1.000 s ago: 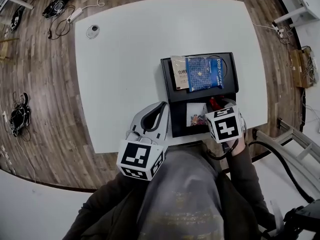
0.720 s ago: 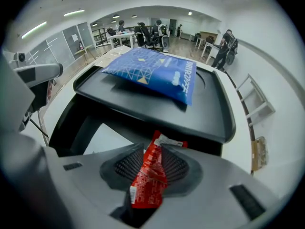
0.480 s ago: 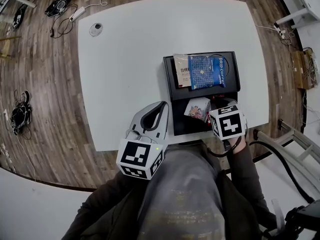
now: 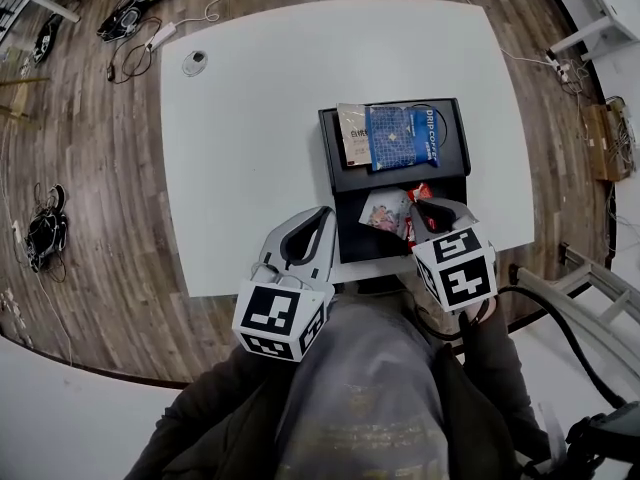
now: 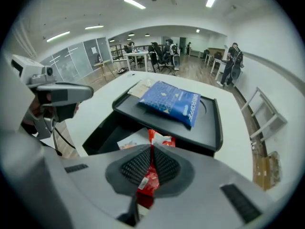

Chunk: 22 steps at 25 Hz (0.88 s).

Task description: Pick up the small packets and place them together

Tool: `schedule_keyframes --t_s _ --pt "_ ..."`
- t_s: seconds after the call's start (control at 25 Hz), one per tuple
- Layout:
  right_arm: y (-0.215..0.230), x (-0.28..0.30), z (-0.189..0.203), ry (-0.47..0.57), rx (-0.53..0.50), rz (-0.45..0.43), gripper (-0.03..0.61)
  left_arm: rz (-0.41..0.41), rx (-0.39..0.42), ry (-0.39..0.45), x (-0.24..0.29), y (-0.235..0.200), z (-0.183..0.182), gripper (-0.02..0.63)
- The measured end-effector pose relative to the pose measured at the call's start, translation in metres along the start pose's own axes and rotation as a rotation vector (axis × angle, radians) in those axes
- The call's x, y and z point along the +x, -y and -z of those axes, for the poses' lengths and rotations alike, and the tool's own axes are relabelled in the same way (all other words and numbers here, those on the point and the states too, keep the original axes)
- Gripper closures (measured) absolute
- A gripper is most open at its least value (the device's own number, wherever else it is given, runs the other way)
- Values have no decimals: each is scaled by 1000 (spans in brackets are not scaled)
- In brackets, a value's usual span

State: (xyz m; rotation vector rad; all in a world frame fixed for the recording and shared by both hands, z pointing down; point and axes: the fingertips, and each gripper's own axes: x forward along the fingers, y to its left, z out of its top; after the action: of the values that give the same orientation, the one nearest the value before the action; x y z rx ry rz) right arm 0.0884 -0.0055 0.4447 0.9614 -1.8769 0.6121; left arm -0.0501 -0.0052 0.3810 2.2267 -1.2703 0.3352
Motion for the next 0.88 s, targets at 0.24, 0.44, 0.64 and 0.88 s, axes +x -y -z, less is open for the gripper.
schedule_keyframes --t_s 0.24,0.44,0.64,0.88 --pt "-23 -37 -14 88 -31 -76 563 -5 21 26 -10 16 -4 607" --pt "-7 -63 -49 189 -42 -50 561 -27 32 72 -12 16 -20 607" --pt "40 -59 -84 221 -26 33 561 -69 24 87 -11 4 -29 607" --pt "71 -23 -105 156 -33 67 561 -155 -19 88 -12 -27 -31 607"
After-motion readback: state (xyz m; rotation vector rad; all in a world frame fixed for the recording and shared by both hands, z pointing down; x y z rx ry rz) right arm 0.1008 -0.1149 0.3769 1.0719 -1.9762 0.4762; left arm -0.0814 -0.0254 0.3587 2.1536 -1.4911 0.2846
